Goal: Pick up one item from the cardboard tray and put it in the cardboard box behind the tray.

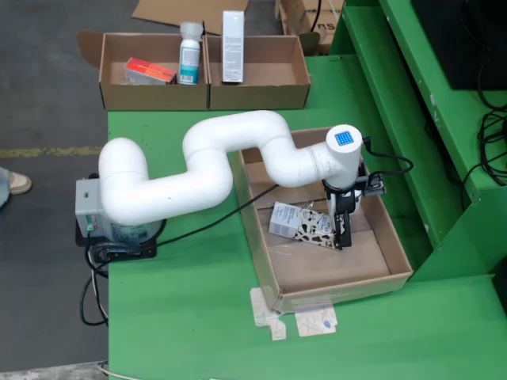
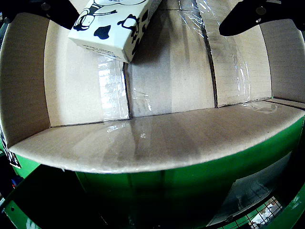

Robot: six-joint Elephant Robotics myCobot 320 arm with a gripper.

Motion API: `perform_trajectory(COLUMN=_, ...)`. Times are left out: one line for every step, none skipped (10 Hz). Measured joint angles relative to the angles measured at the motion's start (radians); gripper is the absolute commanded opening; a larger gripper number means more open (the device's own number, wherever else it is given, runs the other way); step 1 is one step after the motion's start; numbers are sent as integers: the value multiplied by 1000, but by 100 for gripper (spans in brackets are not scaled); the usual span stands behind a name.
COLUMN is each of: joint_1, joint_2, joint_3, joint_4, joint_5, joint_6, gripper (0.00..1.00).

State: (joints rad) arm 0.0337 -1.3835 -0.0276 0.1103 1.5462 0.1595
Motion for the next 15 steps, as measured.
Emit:
perform_trajectory(joint_1=0, joint_2=0, joint_3=0, joint_4=0, joint_5=0, joint_6=0, gripper=100)
perform_trajectory(joint_1=0, joint_2=0, joint_3=0, joint_4=0, joint_5=0, joint_6=0, gripper=100)
perform_trajectory(joint_1=0, joint_2=0, joint_3=0, joint_4=0, joint_5=0, joint_6=0, gripper=100)
perform_trajectory(joint_1=0, joint_2=0, joint_3=0, joint_4=0, joint_5=0, joint_6=0, gripper=100)
perform_trajectory(joint_1=0, joint_2=0, joint_3=0, joint_4=0, joint_5=0, joint_6=0, gripper=90)
perform_trajectory(joint_1=0, joint_2=0, joint_3=0, joint_4=0, joint_5=0, joint_6=0, gripper=80)
perform_trajectory(joint_1=0, joint_2=0, joint_3=0, joint_4=0, joint_5=0, joint_6=0, gripper=70)
perform_trajectory(joint_1=0, joint_2=0, joint_3=0, joint_4=0, joint_5=0, joint_6=0, gripper=60)
perform_trajectory(joint_1=0, joint_2=0, joint_3=0, joint_4=0, joint_5=0, joint_6=0, gripper=50)
perform_trajectory(joint_1=0, joint_2=0, joint_3=0, joint_4=0, joint_5=0, joint_6=0, gripper=40)
perform_trajectory(joint_1=0, joint_2=0, joint_3=0, joint_4=0, joint_5=0, joint_6=0, gripper=30)
perform_trajectory(joint_1=0, joint_2=0, joint_3=0, joint_4=0, joint_5=0, joint_6=0, gripper=20)
perform_trajectory(joint_1=-2, joint_2=0, joint_3=0, joint_4=0, joint_5=0, joint_6=0, gripper=10)
perform_trajectory(joint_1=-2, joint_2=0, joint_3=0, joint_4=0, joint_5=0, joint_6=0, gripper=0)
perform_trajectory(joint_1=-2, joint_2=0, joint_3=0, joint_4=0, joint_5=0, joint_6=0, gripper=0)
